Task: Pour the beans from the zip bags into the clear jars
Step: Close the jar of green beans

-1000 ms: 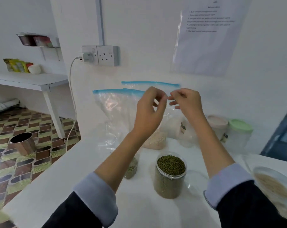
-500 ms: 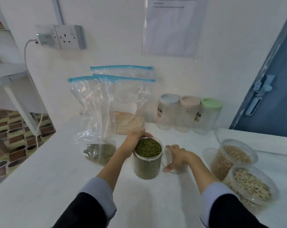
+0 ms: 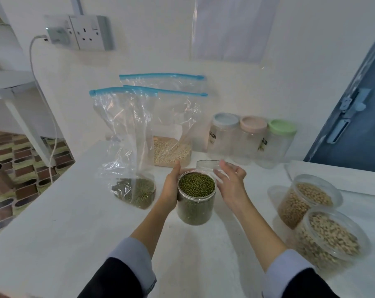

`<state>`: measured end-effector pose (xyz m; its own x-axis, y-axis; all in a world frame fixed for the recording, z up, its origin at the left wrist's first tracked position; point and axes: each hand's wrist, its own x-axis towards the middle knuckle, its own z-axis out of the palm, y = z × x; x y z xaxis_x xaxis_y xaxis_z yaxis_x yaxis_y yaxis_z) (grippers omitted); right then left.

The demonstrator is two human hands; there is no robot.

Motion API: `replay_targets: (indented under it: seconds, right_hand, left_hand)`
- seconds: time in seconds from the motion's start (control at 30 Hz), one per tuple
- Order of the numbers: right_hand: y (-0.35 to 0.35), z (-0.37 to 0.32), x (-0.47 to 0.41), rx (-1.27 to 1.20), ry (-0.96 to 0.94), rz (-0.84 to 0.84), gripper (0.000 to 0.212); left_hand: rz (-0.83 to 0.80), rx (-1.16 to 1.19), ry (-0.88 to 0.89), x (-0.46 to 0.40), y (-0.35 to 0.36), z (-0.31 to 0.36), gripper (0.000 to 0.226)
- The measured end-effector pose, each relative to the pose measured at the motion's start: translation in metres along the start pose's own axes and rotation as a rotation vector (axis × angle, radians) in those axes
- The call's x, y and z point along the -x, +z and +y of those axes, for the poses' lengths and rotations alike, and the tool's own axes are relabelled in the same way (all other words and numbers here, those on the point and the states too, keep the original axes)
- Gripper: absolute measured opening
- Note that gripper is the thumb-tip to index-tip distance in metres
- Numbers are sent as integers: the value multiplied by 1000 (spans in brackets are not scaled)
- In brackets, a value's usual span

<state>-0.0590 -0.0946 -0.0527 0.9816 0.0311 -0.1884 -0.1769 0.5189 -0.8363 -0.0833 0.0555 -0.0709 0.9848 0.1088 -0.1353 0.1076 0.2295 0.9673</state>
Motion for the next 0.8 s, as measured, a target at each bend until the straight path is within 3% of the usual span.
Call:
replay_targets:
  seconds: [0.1, 0.2, 0.33, 0.47, 0.6, 0.8]
  right_hand:
    - [-3, 9, 14, 125, 22, -220, 67]
    - [-5, 4, 18, 194, 30, -358, 66]
    - [-7, 5, 17, 348, -12, -412, 56]
    - [-4, 11, 17, 463, -40, -437, 48]
    - [-6, 13, 12, 463, -29, -454, 50]
    - [-9, -1, 8, 591, 21, -562, 71]
  left_hand:
    - [-37, 31, -15, 3, -3, 3, 68]
    - [-123, -15, 2, 3, -9, 1, 58]
    - [-132, 23, 29, 9, -16, -2, 39]
    - [-183, -8, 32, 10, -20, -5, 51]
    - [-146, 41, 37, 14, -21, -11, 56]
    - [-183, -22, 108, 28, -17, -5, 40]
